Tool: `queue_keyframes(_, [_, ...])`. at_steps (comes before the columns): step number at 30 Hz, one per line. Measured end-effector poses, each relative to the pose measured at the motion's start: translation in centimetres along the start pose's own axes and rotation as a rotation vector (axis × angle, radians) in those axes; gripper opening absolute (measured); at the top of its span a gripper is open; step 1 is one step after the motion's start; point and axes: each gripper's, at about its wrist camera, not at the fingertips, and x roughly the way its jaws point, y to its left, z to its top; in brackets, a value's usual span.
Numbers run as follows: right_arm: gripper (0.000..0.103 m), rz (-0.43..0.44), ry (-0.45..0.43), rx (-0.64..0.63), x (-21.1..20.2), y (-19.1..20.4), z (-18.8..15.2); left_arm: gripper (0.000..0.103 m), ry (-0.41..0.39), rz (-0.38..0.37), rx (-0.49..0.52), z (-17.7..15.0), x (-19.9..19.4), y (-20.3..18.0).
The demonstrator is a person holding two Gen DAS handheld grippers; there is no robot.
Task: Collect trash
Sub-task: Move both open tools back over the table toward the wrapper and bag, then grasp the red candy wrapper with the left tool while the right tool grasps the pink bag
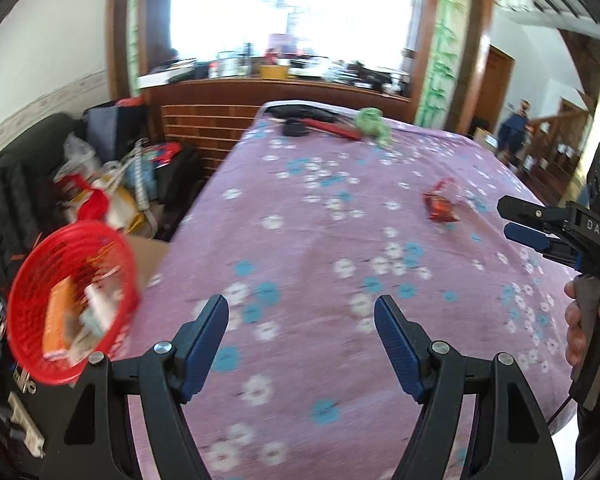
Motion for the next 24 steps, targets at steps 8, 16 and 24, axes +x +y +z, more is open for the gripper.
queue_keyframes(8, [0.091,-0.098,-0.067,0.061,-3.5,-7.1,2.6,0.087,0.006,-0.093,0.024,1.8,2.8,-5.7])
queue_keyframes(16, [0.097,-0.119,-0.099,0.169,-3.1,-12.2,6.0,0.087,0.066,-0.128,0.127,4.7,7.3,-11.2])
queue_keyframes(24, [0.103,-0.125,-0.096,0.223,-1.3,-14.9,8.5,0.096,0.121,-0.153,0.177,7.5,14.1,-15.8])
